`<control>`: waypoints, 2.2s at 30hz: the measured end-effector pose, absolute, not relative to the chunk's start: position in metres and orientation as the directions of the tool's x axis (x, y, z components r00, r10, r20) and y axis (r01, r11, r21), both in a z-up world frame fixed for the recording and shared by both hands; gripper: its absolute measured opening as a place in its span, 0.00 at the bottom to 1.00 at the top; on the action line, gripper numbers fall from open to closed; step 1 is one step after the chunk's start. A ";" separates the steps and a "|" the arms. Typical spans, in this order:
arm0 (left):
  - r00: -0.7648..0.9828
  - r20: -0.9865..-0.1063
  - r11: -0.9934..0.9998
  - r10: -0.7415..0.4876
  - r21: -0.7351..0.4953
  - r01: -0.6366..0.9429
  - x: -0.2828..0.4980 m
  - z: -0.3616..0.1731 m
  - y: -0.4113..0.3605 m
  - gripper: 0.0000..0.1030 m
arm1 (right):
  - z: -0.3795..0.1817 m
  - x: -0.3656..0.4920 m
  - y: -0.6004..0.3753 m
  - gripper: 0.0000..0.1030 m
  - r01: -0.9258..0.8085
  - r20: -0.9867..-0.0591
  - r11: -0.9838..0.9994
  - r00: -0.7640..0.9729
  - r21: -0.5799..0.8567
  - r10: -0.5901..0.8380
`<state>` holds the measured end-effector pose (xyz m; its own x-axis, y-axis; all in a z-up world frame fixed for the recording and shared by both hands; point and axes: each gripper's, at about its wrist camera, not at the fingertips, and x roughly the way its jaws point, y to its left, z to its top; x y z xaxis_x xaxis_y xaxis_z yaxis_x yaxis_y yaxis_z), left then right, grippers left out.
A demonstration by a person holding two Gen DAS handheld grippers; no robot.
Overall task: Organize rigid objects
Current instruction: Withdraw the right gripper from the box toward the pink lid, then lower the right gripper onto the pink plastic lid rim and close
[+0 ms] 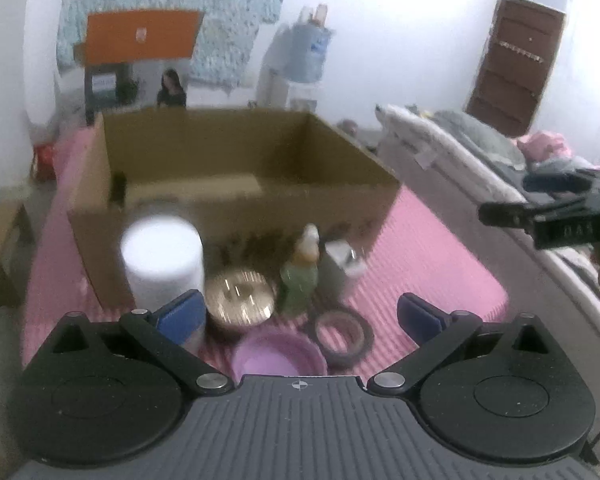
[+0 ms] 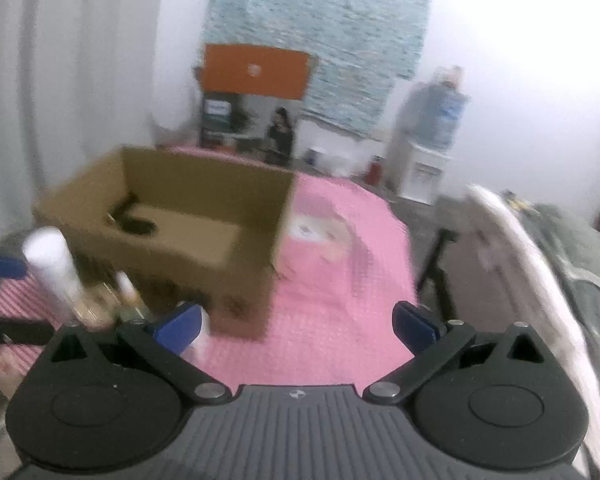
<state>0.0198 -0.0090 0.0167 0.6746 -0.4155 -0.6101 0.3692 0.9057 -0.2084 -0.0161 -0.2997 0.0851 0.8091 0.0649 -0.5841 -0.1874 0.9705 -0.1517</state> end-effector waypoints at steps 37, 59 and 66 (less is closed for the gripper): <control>0.590 -0.728 0.909 -0.349 -0.109 0.403 0.019 -0.053 -0.020 0.72 | -0.033 0.013 -0.233 0.40 -0.309 -0.667 0.790 0.424 0.529 0.612; 0.568 -0.756 0.917 -0.326 -0.107 0.384 0.007 -0.051 -0.007 0.76 | -0.033 0.036 -0.193 0.31 -0.393 -0.731 0.793 0.335 0.465 0.594; 0.579 -0.764 0.921 -0.283 -0.047 0.387 0.017 -0.056 -0.017 0.73 | -0.032 0.038 -0.182 0.31 -0.446 -0.736 0.786 0.331 0.429 0.590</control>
<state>0.0173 -0.0175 -0.0558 0.5793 -0.2829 -0.7645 0.3871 0.9208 -0.0474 0.0378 -0.1816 -0.0320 0.3313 0.5903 -0.7361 -0.4456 0.7855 0.4293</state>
